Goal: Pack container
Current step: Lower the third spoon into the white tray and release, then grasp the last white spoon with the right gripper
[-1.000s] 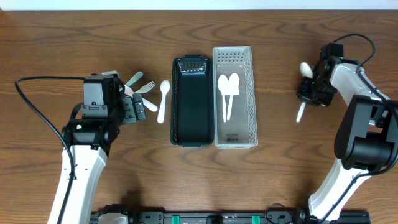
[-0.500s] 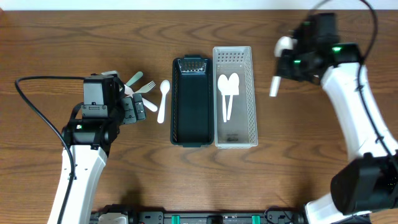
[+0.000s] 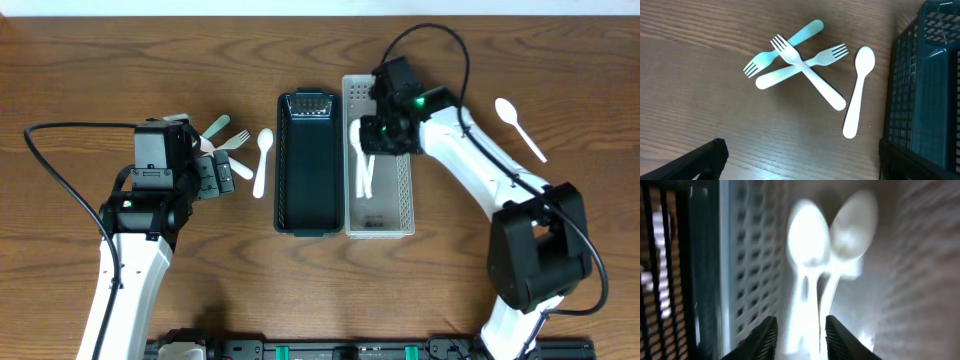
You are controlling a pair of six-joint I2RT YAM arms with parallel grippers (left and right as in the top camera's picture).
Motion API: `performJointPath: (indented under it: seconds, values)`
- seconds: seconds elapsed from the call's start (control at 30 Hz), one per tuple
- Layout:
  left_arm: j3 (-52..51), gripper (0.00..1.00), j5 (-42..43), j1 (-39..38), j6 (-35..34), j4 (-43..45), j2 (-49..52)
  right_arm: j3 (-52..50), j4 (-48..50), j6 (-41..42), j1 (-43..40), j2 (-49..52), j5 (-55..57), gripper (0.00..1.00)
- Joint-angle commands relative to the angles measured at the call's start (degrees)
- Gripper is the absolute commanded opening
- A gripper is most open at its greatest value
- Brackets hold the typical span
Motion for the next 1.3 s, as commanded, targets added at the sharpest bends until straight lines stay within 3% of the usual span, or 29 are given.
performJointPath:
  seconds: [0.0, 0.17, 0.37, 0.5, 0.77, 0.97, 1.13, 1.27]
  values:
    - [1.09, 0.98, -0.28, 0.24, -0.02, -0.02, 0.11, 3.78, 0.63, -5.40, -5.95, -3.93, 10.80, 0.40]
    - [1.09, 0.98, -0.26, 0.24, -0.04, -0.02, 0.11, 4.07, 3.69, -18.10, -17.62, -4.33, 18.10, 0.59]
    - [1.09, 0.98, -0.26, 0.24, -0.04, -0.02, 0.11, 4.00, 7.74, -35.01, -29.90, -1.40, 6.88, 0.77]
    - [1.09, 0.98, -0.28, 0.24, -0.02, 0.00, 0.11, 4.00, 9.20, -47.87, -34.95, 2.10, -2.82, 0.73]
    - [1.09, 0.98, -0.28, 0.24, -0.02, -0.02, 0.11, 4.00, 9.42, -55.95, -37.22, 9.90, -4.94, 0.66]
    - [1.09, 0.98, -0.28, 0.24, -0.04, 0.00, 0.11, 4.00, 9.62, -54.93, -37.29, 14.16, 0.24, 0.60]
    - [1.09, 0.98, -0.28, 0.24, -0.02, -0.02, 0.11, 3.98, 9.38, -52.22, -37.94, 15.54, 0.48, 0.60]
    - [1.09, 0.98, -0.28, 0.24, -0.02, -0.02, 0.11, 3.96, 8.72, -50.10, -38.23, 16.48, 0.42, 0.50]
